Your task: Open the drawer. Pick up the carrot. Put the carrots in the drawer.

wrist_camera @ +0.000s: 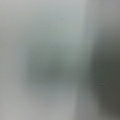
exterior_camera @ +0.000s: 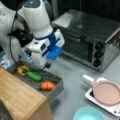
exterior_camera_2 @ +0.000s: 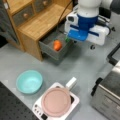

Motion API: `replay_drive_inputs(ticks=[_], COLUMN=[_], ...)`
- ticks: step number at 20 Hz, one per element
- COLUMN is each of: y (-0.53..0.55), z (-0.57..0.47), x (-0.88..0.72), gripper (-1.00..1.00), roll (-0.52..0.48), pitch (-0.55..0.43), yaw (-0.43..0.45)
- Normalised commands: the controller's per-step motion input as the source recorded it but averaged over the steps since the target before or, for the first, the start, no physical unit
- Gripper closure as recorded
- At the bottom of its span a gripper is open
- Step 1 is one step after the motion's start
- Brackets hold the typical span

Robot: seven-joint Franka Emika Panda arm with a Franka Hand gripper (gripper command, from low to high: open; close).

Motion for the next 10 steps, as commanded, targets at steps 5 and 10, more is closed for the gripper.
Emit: replay_drive_inputs(ticks=[5,10], y=[-0.11,-0.16], z=[-0.01,-0.09], x=[0.17,0.16], gripper=[-1.00,-1.00], roll=[0.058,0.068], pitch=[-0.029,-0.018], yaw=[0.029,0.021])
